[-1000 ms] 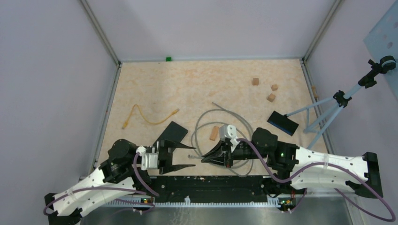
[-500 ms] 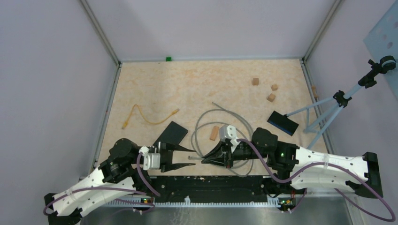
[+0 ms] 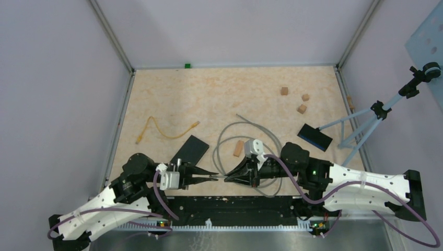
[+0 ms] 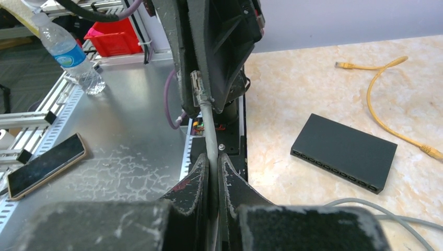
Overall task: Insert the plug into the switch port
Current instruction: Pick up the connector from the center of the board, then insert the connector into the switch port.
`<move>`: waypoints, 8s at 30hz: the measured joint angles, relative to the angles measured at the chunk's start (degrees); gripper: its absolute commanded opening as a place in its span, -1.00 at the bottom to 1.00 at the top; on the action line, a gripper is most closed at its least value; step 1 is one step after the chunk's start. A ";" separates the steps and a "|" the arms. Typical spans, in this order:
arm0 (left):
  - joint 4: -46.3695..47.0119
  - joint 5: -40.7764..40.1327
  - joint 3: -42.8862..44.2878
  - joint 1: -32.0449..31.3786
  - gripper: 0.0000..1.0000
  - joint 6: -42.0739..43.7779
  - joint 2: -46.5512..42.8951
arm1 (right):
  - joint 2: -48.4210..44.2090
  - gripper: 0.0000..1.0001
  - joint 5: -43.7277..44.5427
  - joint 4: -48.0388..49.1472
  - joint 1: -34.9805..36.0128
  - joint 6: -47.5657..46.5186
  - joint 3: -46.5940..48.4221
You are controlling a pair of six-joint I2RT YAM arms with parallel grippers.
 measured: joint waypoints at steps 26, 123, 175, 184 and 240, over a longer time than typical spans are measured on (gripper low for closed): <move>-18.75 -50.12 -6.88 -0.15 -1.00 -53.96 2.60 | -10.25 0.13 25.75 -15.76 -0.07 -21.35 1.88; -17.84 -36.74 -14.88 -0.15 -1.00 -79.17 -6.16 | 21.22 -0.81 6.47 29.66 -1.88 -18.01 -15.17; -28.22 -58.77 2.29 15.04 0.97 -44.28 19.50 | 17.97 -1.00 -3.91 10.25 -14.16 10.05 -7.61; -20.81 -49.81 -3.37 37.86 0.97 -41.44 20.98 | 24.26 -1.00 1.66 3.37 -14.60 11.45 -1.64; -1.75 -27.39 -21.11 42.88 0.64 -47.71 24.52 | 47.95 -1.00 19.80 6.05 -5.07 -0.24 5.14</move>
